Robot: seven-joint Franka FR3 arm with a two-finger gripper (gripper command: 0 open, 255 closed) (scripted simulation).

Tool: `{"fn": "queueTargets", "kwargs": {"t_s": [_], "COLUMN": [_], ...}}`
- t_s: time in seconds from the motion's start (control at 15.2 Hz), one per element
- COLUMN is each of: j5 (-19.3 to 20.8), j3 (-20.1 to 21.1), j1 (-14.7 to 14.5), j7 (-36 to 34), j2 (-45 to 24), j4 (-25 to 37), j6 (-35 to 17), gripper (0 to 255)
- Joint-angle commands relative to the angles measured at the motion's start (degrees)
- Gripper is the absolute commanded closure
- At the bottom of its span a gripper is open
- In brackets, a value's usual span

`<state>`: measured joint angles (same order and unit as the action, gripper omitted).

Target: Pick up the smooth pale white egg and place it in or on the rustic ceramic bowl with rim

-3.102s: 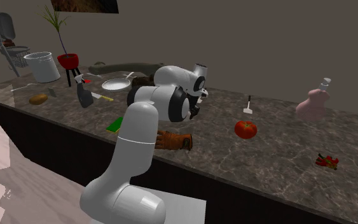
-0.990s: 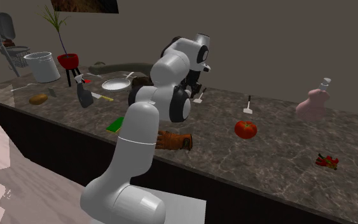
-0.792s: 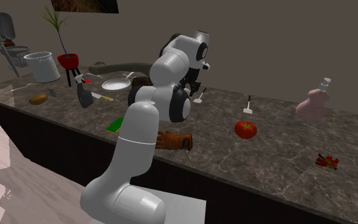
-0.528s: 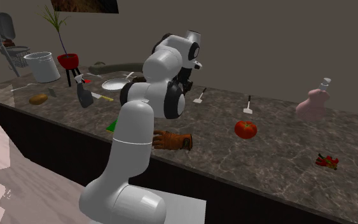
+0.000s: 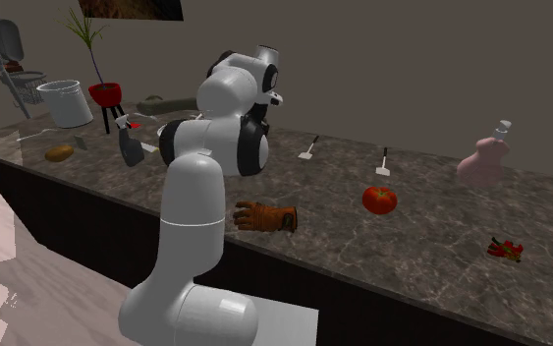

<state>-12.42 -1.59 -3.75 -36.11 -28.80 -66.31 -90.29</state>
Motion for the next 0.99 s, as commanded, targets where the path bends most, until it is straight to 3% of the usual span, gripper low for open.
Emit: {"fn": "queueTargets", "kwargs": {"t_s": [0.0, 0.66, 0.92], "j5": [0.13, 0.96, 0.87], "j3": [0.61, 3.67, 3.63], "j1": [-1.92, -10.88, -10.94], "j7": [-2.36, -13.94, -13.31], "j2": [0.90, 0.00, 0.51], "j4": [-1.44, -0.03, -3.89], "j6": [-1.07, -3.04, -6.34], "gripper": [255, 255, 255]}}
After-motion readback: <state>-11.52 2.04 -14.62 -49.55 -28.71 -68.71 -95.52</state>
